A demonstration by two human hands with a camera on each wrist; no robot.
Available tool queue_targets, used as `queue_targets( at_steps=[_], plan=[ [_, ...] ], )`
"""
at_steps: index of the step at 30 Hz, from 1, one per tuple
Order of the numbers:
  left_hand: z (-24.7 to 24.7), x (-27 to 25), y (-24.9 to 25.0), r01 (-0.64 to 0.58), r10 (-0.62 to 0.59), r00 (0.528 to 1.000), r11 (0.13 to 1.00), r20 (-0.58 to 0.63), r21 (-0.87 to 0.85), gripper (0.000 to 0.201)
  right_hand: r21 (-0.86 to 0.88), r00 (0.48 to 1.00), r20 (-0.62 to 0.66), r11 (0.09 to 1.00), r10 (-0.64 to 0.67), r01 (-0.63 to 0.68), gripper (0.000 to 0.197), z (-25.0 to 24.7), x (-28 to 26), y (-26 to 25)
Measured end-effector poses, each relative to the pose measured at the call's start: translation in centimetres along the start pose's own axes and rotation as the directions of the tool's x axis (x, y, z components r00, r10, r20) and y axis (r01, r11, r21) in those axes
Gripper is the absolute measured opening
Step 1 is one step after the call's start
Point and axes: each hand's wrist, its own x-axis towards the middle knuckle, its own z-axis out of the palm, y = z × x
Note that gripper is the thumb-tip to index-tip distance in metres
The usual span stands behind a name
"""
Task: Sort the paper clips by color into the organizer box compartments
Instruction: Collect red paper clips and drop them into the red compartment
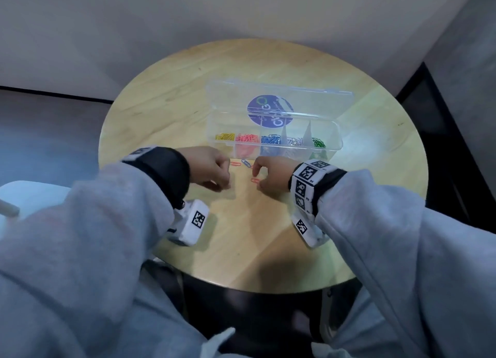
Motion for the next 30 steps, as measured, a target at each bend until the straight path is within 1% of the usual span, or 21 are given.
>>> queue_targets(
  at_steps=[1, 2, 4, 7, 9, 10, 11, 12, 14, 16, 18, 19, 20, 21, 22, 23, 24, 25, 26, 27, 30],
  plan=[
    [-0.5, -0.1, -0.3, -0.035, 0.032, 0.999, 0.973, -0.015, -0.229, 0.035, -0.021, 1.0, 0.023, 1.0, -0.012, 0.012, 0.01, -0.1, 0.1, -0.3],
    [-0.9, -0.2, -0.5, -0.058, 0.046, 0.998, 0.916, -0.04, -0.397, 0.037, -0.03, 0.998, 0.049, 0.999, -0.027, 0.029, 0.01, -0.2, 0.2, -0.5],
    [-1.5, -0.4, -0.8, -0.092, 0.043, 0.995, 0.795, -0.095, -0.599, 0.037, -0.043, 0.994, 0.093, 0.998, -0.049, 0.053, 0.013, -0.5, 0.4, -1.0],
    [-2.5, -0.5, -1.1, -0.141, 0.014, 0.985, 0.63, -0.171, -0.763, 0.036, -0.132, 0.992, 0.115, 0.989, -0.045, 0.06, 0.004, -0.5, 0.5, -1.6],
    [-3.0, -0.6, -1.1, -0.144, -0.015, 0.984, 0.527, -0.179, -0.838, 0.034, -0.182, 0.992, 0.121, 0.982, -0.023, 0.045, 0.007, -0.2, 0.7, -1.6],
    [-3.1, -0.5, -1.2, -0.136, -0.028, 0.985, 0.492, -0.172, -0.86, 0.033, -0.182, 0.992, 0.126, 0.983, -0.014, 0.037, 0.009, -0.1, 0.8, -1.6],
    [-3.2, -0.5, -1.2, -0.123, -0.041, 0.986, 0.483, -0.163, -0.867, 0.033, -0.168, 0.991, 0.134, 0.986, -0.002, 0.025, 0.009, -0.1, 0.7, -1.5],
    [-3.2, -0.4, -1.2, -0.109, -0.053, 0.987, 0.493, -0.155, -0.863, 0.032, -0.148, 0.99, 0.141, 0.989, -0.003, 0.024, 0.005, -0.1, 0.5, -1.4],
    [-3.1, -0.2, -1.2, -0.092, -0.072, 0.985, 0.541, -0.155, -0.836, 0.031, -0.065, 0.99, 0.14, 0.998, 0.001, 0.008, 0.016, -0.6, 0.2, -1.3],
    [-3.0, -0.1, -1.3, -0.086, -0.1, 0.978, 0.601, -0.181, -0.795, 0.026, 0.064, 0.993, 0.122, 0.998, 0.011, -0.019, 0.022, -1.2, -0.3, -1.0],
    [-3.1, 0.3, -1.6, -0.051, -0.161, 0.961, 0.696, -0.225, -0.716, 0.016, 0.234, 0.992, 0.121, 0.971, 0.029, -0.057, 0.023, -1.7, -0.6, -0.7],
    [-3.2, 0.5, -1.7, -0.009, -0.195, 0.951, 0.759, -0.241, -0.651, 0.01, 0.325, 0.991, 0.131, 0.942, 0.039, -0.08, 0.024, -1.9, -0.7, -0.4],
    [-3.4, 0.8, -1.9, 0.049, -0.227, 0.941, 0.824, -0.25, -0.564, 0.004, 0.409, 0.99, 0.135, 0.907, 0.042, -0.095, 0.024, -2.1, -0.8, -0.2],
    [-3.5, 1.0, -2.2, 0.121, -0.254, 0.932, 0.891, -0.258, -0.438, 0.006, 0.488, 0.99, 0.132, 0.866, 0.048, -0.107, 0.025, -2.2, -0.9, 0.0],
    [-3.8, 1.3, -2.6, 0.198, -0.272, 0.924, 0.941, -0.269, -0.274, 0.012, 0.57, 0.991, 0.127, 0.813, 0.053, -0.116, 0.025, -2.2, -1.0, 0.2],
    [-4.0, 1.5, -2.9, 0.247, -0.267, 0.92, 0.964, -0.288, -0.102, 0.017, 0.654, 0.99, 0.128, 0.744, 0.063, -0.133, 0.025, -2.2, -1.1, 0.4],
    [-4.0, 1.5, -3.0, 0.269, -0.24, 0.917, 0.962, -0.318, 0.049, 0.019, 0.73, 0.987, 0.14, 0.665, 0.077, -0.155, 0.026, -2.2, -1.1, 0.5],
    [-3.9, 1.6, -3.0, 0.273, -0.208, 0.916, 0.95, -0.344, 0.153, 0.017, 0.781, 0.983, 0.161, 0.597, 0.089, -0.182, 0.026, -2.2, -1.2, 0.5],
    [-3.8, 1.7, -3.0, 0.27, -0.177, 0.915, 0.937, -0.362, 0.224, 0.013, 0.806, 0.978, 0.183, 0.554, 0.101, -0.208, 0.027, -2.1, -1.2, 0.4],
    [-3.6, 1.9, -2.9, 0.265, -0.152, 0.914, 0.926, -0.376, 0.27, 0.01, 0.809, 0.972, 0.2, 0.54, 0.12, -0.233, 0.029, -2.1, -1.1, 0.3],
    [-2.8, 2.5, -2.4, 0.269, -0.125, 0.915, 0.897, -0.384, 0.35, 0.013, 0.764, 0.954, 0.22, 0.572, 0.203, -0.298, 0.03, -2.2, -1.0, -0.5]
  ],
)
